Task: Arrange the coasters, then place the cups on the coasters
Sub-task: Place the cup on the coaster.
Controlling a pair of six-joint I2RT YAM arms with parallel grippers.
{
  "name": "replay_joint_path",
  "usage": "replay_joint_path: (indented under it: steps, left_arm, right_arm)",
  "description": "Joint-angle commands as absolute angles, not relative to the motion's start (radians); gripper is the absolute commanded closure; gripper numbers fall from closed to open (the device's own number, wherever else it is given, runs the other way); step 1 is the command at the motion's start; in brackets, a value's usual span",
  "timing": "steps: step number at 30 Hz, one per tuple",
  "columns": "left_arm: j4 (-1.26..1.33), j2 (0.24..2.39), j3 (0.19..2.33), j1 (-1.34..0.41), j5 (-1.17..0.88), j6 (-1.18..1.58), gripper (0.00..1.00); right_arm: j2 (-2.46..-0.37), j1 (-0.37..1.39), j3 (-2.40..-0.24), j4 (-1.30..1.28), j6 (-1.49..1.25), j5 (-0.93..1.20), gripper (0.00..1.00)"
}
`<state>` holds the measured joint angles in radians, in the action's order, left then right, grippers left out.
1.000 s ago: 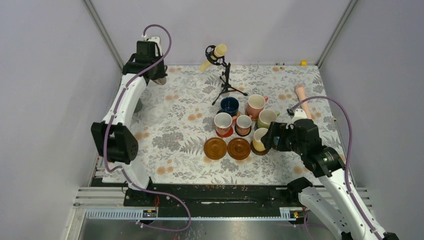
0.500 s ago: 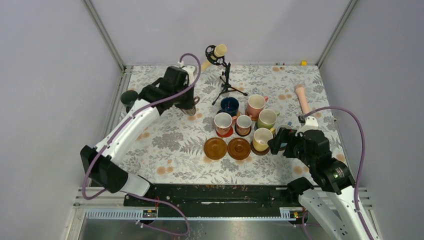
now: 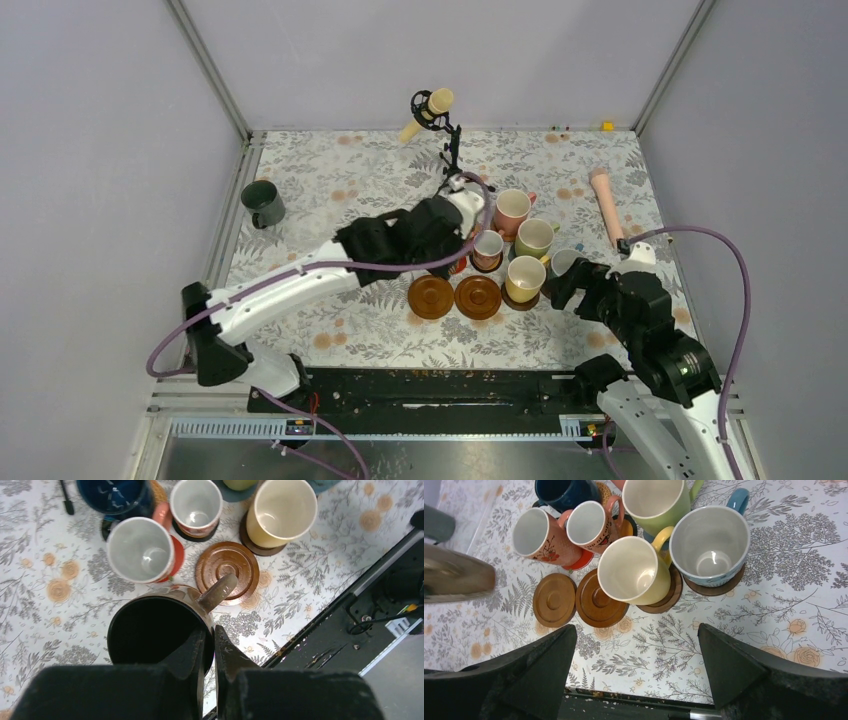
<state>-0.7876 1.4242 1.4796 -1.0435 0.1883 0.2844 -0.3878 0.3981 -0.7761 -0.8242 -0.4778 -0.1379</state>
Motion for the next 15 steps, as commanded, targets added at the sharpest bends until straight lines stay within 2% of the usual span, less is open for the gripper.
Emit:
replay_joint_path:
  steps: [1, 15]
  left_arm:
    - [-0.703, 1.512, 1.536, -1.125, 0.283, 0.244, 1.0]
    - [-0.562, 1.739, 1.523, -1.195, 0.205, 0.167, 1.0]
  right_arm:
    - [-0.345, 0.395, -0.816, -0.828, -0.525, -0.216, 0.01]
    - [-0.247, 0.394, -0.828, -0.845, -0.554, -0.284, 0.01]
